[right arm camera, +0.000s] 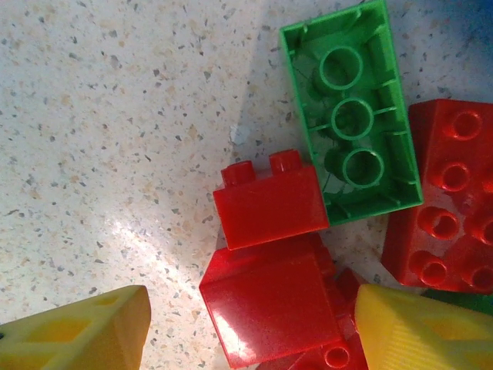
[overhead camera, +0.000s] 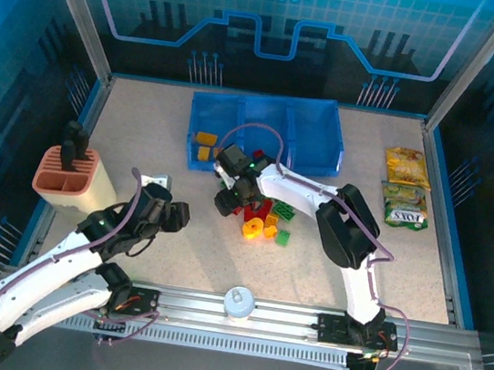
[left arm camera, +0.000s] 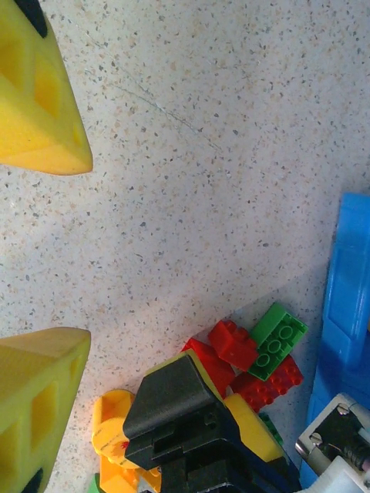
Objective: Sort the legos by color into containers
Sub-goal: Pick up the lego from the center of the table, then place the lego in the container.
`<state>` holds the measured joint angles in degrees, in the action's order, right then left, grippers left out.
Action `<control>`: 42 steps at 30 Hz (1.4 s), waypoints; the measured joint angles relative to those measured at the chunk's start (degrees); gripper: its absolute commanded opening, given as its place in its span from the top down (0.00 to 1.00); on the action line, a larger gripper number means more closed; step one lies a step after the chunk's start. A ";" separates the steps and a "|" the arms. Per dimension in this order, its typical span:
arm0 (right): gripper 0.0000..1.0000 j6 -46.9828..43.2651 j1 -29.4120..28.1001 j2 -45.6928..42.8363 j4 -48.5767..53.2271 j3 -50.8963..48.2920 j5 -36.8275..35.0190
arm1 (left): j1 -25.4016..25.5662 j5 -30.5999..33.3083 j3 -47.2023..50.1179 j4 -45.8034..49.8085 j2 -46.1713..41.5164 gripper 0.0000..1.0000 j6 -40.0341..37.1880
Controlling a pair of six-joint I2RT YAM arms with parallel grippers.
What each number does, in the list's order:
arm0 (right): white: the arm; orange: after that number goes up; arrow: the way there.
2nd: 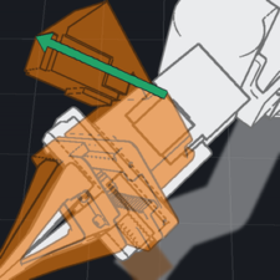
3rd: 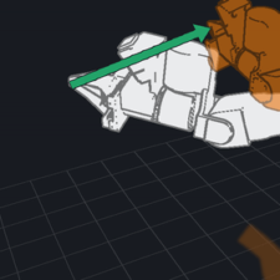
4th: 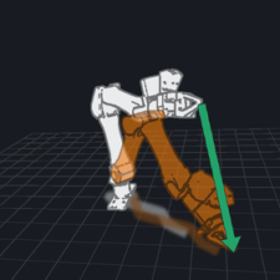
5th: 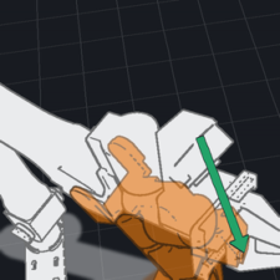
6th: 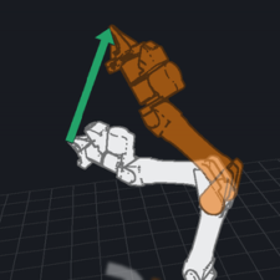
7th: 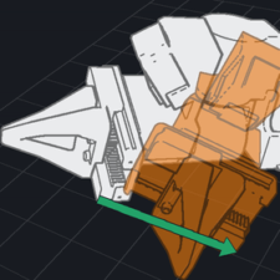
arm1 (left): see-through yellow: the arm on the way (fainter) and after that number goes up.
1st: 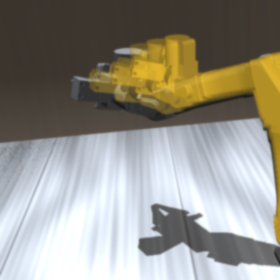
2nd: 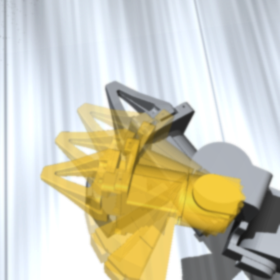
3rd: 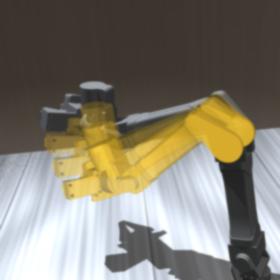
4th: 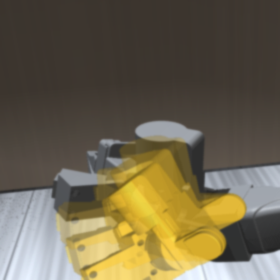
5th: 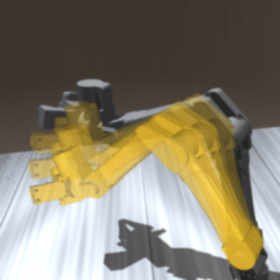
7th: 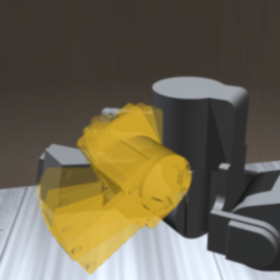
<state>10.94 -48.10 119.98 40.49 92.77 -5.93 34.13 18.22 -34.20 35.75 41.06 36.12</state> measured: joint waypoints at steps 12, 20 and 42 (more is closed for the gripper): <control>0.56 -1.95 -2.62 2.40 1.11 0.72 -2.45 | 0.00 0.02 1.01 0.00 -1.01 0.44 0.02; 0.64 -1.99 -3.34 -0.87 1.14 -0.59 -5.05 | 0.00 0.02 1.03 0.00 -1.01 0.44 0.02; 0.63 0.90 14.60 -2.73 2.60 13.46 -5.60 | 0.44 -1.40 2.12 -1.51 -0.15 0.44 0.28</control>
<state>11.84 -33.50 117.25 43.09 106.24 -11.53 34.57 16.82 -32.08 34.24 40.91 36.40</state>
